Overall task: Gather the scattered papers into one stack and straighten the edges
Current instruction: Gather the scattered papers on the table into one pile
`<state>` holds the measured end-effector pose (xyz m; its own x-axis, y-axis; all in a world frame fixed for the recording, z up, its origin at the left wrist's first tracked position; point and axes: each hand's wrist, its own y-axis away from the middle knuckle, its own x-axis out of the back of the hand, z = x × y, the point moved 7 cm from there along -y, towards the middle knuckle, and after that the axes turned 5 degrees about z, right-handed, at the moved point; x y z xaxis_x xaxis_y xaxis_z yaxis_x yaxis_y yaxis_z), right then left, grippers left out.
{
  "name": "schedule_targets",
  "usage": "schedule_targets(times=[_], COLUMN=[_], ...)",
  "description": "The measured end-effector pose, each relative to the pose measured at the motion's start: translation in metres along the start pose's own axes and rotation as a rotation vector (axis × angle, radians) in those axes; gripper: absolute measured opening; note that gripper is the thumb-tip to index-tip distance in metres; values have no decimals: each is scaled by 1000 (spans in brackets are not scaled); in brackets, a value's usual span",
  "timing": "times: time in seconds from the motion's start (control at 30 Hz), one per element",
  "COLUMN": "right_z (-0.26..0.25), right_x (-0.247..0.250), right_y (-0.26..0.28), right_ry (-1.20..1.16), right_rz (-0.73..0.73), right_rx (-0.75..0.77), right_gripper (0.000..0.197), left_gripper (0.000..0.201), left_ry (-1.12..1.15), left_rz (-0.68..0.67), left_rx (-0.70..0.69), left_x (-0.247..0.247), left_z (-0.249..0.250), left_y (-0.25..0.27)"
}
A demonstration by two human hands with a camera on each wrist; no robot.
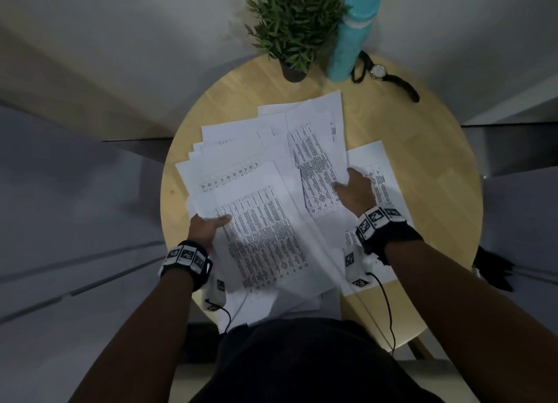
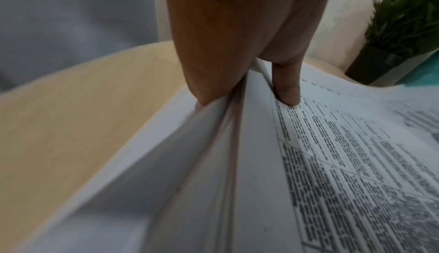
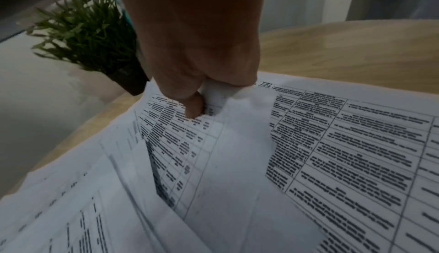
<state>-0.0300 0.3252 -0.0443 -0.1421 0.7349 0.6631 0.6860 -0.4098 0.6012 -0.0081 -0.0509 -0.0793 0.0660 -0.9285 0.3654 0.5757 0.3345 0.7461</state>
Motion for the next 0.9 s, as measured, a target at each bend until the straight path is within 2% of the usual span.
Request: schedule_targets(times=[0.1,0.17,0.23,0.33,0.43,0.5,0.6,0.7,0.77,0.83,0.9], right_z=[4,4,8,18,26,30,41,44,41,37,37], right_x=[26,53,84,127,161,180,205,211,195,160,112], right_y=[3,8,15,28,44,49,45,45,48,49,49], right_ry=[61,127,136,94,27,-15,-103,-213,-270,-287,-252], right_rz=[115,207,264,314,392,452,511,497,449,341,167], right_rx=[88,193,267,241,206,219,226,252,259,247,175], right_gripper=[46,37,29,30,40,39,32,36,32,29,41], left_gripper=[67,83,74,58,66,58,58,52,51,50,54], left_ry=[20,30,37,18,16,15,20,36,59,98,165], left_rz=[-23,-31,-19,12,1,-2,-5,-8,-29,-61,-84], left_rx=[-14,-29,-29,-14,-21,-30,-52,-52,-55,-65,-81], left_x=[-14,-20,-25,-25,-27,-26,-27,-30,-34,-40,-45], left_z=[1,6,10,10,9,11,14,19,20,21,22], left_y=[3,10,14,15,13,15,16,19,21,23,24])
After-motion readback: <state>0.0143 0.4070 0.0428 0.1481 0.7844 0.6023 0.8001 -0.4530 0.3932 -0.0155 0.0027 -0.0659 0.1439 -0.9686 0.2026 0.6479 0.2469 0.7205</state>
